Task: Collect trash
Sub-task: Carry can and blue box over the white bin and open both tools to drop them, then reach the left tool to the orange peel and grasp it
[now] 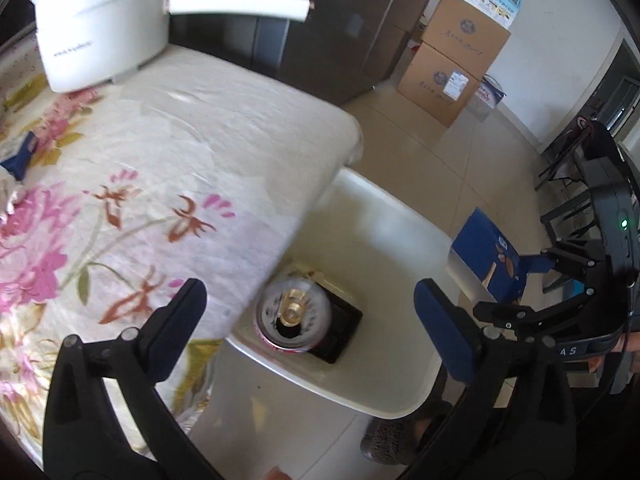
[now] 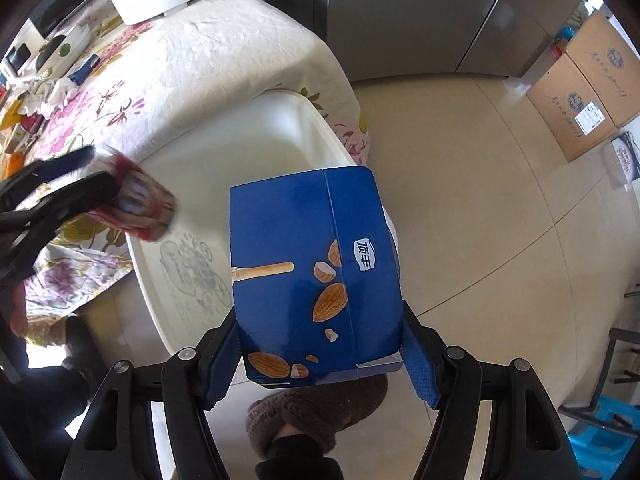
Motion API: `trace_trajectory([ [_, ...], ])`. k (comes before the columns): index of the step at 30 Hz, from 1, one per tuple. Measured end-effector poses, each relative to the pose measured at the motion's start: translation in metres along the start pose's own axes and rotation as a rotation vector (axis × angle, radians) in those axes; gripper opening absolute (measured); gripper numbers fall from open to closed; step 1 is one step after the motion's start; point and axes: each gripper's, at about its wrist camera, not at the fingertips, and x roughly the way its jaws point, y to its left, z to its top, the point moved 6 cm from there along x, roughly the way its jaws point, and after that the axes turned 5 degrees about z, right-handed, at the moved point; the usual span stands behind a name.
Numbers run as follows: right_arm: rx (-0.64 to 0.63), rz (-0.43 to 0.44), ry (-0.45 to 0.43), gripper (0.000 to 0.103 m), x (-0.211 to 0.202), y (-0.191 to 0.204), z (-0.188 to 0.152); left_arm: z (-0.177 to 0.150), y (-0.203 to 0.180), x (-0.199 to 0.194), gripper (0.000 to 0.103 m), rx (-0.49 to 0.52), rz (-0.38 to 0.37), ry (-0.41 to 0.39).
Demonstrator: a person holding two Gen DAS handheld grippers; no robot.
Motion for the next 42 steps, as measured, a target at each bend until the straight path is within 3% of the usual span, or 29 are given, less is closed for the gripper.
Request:
trace_trajectory([
  [7,-0.028,-0.006,0.016,0.073,0.007,0.012,0.002,-0.011,0.033,-0.026,0.103,-0.007,0.088,0.03],
  [19,-0.055,0.005,0.008,0.073,0.009,0.04,0.017,-0.035,0.103,-0.074,0.103,-0.106,0.156,0.021],
  [22,-0.051,0.033,0.013,0.075,0.01,0.048,0.02,-0.04,0.114,-0.084,0.103,-0.113,0.174,0.014],
  [24,-0.046,0.042,0.021,0.084,0.012,0.052,0.022,-0.043,0.122,-0.091,0.103,-0.12,0.187,0.008],
  [36,-0.035,0.049,-0.052,0.086,-0.004,0.079,0.042,-0.057,0.179,-0.126,0.103,-0.226,0.228,-0.027],
  [42,-0.051,0.094,-0.105,0.086,-0.02,0.108,0.054,-0.061,0.205,-0.145,0.103,-0.298,0.238,-0.059],
])
